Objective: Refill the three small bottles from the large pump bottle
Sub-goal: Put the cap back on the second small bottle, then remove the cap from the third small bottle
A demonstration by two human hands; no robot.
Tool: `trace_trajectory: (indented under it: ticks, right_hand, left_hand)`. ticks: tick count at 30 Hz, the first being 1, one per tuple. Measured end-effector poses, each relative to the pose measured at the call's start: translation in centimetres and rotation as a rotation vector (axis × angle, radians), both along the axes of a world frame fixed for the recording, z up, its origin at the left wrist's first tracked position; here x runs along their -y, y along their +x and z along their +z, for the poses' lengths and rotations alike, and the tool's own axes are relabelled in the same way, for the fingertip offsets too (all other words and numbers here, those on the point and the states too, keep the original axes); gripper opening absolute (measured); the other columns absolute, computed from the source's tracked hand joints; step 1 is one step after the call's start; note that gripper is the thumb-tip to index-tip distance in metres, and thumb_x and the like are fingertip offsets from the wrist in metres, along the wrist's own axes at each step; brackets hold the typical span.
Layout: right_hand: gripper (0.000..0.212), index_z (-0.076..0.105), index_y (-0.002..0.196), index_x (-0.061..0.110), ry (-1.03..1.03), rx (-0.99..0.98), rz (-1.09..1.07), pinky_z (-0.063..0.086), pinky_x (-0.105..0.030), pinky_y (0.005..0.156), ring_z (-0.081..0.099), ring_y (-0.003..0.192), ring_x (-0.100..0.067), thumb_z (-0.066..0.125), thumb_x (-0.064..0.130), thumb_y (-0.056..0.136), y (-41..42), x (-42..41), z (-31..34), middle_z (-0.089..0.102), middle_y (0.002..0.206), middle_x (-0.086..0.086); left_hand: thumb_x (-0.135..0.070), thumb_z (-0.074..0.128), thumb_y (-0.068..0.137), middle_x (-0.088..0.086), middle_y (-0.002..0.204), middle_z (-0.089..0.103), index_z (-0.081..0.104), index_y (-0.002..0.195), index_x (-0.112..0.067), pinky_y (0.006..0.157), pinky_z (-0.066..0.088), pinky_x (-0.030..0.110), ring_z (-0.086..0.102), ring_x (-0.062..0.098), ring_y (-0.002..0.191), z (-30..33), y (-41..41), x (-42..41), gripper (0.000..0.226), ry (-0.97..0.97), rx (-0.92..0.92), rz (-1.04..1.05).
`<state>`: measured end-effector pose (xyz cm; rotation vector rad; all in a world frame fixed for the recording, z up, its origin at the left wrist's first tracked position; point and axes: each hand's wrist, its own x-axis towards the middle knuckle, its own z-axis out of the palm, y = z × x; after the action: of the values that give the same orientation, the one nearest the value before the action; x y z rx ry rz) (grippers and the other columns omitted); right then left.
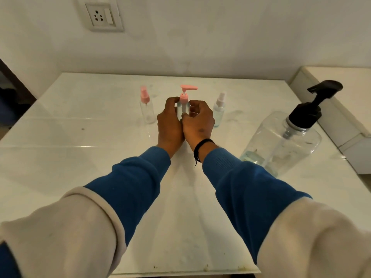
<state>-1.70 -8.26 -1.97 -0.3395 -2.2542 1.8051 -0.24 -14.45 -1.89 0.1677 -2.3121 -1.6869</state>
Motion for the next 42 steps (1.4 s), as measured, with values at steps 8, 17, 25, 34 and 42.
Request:
trace_trajectory:
  ticks: [8,17,25,34,42]
  right_hand:
    - [0.039,0.057,0.132,0.016,-0.012,0.029,-0.008,0.052,-0.024,0.095,0.059,0.102,-0.01,0.068,0.01,0.096,1.3,0.2,-0.6,0.065,0.12,0.001]
    - [0.025,0.066,0.119,0.015,0.093,-0.014,0.189,0.044,-0.009,0.084,0.06,0.112,-0.015,0.069,0.014,0.094,4.6,4.4,-0.4,0.066,0.119,-0.002]
    - [0.059,0.044,0.15,0.016,0.053,0.035,0.254,0.043,-0.04,0.116,0.049,0.139,-0.021,0.068,0.013,0.096,2.2,7.5,0.8,0.05,0.152,-0.002]
    - [0.044,0.054,0.142,0.015,0.089,0.045,0.244,0.049,-0.031,0.107,0.06,0.123,-0.019,0.063,0.013,0.099,0.3,7.8,0.1,0.06,0.14,-0.001]
    - [0.037,0.059,0.136,0.015,0.065,0.031,0.229,0.051,-0.036,0.107,0.062,0.12,-0.02,0.065,0.016,0.1,1.0,8.0,1.2,0.064,0.132,-0.002]
  left_hand:
    - [-0.016,0.056,0.101,0.014,0.128,0.064,0.049,0.141,-0.014,0.105,0.051,0.04,0.061,0.028,0.12,-0.6,0.6,0.6,0.041,0.029,0.05,0.024]
    - [0.008,0.059,0.092,-0.002,0.105,0.067,0.061,0.12,-0.012,0.09,0.057,0.026,0.067,0.014,0.097,-1.7,4.0,5.9,0.034,-0.006,-0.035,0.214]
    - [0.006,0.062,0.09,0.008,0.141,0.047,0.048,0.139,-0.013,0.101,0.05,0.031,0.055,0.022,0.121,-1.5,1.5,8.2,0.054,-0.011,-0.052,0.318]
    - [-0.005,0.048,0.099,0.006,0.125,0.064,0.056,0.135,-0.007,0.104,0.052,0.04,0.063,0.021,0.114,-2.4,-0.8,8.6,0.037,0.012,0.003,0.243]
    - [-0.004,0.056,0.101,-0.008,0.1,0.062,0.065,0.121,-0.006,0.07,0.04,-0.005,0.06,0.008,0.091,-1.9,-0.8,8.7,0.023,-0.127,-0.046,0.297]
